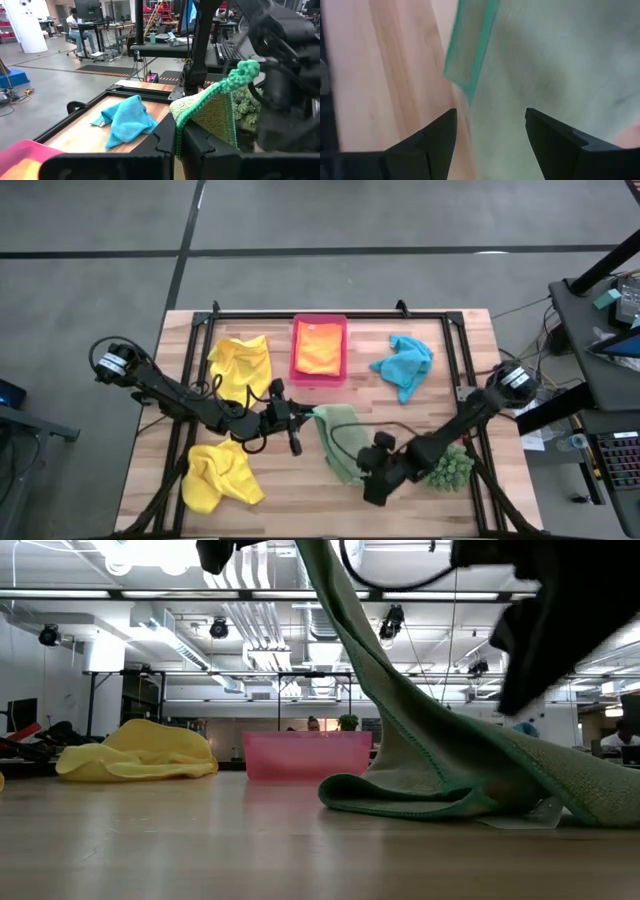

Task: Fold microfiber towels
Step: Fold the green towel

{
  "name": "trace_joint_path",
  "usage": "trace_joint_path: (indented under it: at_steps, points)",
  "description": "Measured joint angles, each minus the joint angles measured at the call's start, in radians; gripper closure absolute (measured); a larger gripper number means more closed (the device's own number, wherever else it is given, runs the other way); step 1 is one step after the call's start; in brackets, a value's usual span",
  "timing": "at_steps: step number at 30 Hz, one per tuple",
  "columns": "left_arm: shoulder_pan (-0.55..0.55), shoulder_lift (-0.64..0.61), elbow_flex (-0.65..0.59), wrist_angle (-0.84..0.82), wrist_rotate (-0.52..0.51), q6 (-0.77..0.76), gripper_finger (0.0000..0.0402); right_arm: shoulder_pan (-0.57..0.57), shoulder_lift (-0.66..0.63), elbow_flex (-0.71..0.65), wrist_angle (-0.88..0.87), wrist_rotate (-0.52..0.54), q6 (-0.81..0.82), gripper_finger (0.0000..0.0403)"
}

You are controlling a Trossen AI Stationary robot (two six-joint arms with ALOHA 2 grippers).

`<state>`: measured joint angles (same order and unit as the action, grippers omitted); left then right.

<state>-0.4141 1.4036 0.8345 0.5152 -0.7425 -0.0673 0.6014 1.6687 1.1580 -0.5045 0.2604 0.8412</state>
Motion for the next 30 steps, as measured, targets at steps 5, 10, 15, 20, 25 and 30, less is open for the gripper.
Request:
trace_joint_path:
  at_steps: [5, 10, 15, 20, 25, 30]
  points:
    - [0.015, 0.000, 0.000, 0.000, -0.022, 0.038, 0.0402, 0.039, 0.050, 0.000, -0.011, 0.006, 0.074, 0.0179]
    - [0.029, 0.000, 0.003, 0.000, -0.024, 0.092, 0.0402, 0.056, 0.096, 0.000, -0.007, 0.098, 0.127, 0.0179]
    - [0.035, -0.019, 0.004, 0.002, -0.024, 0.142, 0.0401, 0.052, 0.145, 0.000, -0.003, 0.149, 0.161, 0.0179]
    - [0.035, -0.045, 0.003, -0.002, -0.023, 0.190, 0.0401, 0.053, 0.157, 0.000, 0.023, 0.192, 0.157, 0.0183]
    - [0.035, -0.059, -0.002, -0.004, -0.023, 0.215, 0.0401, 0.053, 0.152, 0.000, 0.019, 0.213, 0.181, 0.0242]
    - [0.035, -0.064, -0.002, -0.002, -0.023, 0.234, 0.0401, 0.053, 0.151, 0.000, 0.015, 0.213, 0.167, 0.0351]
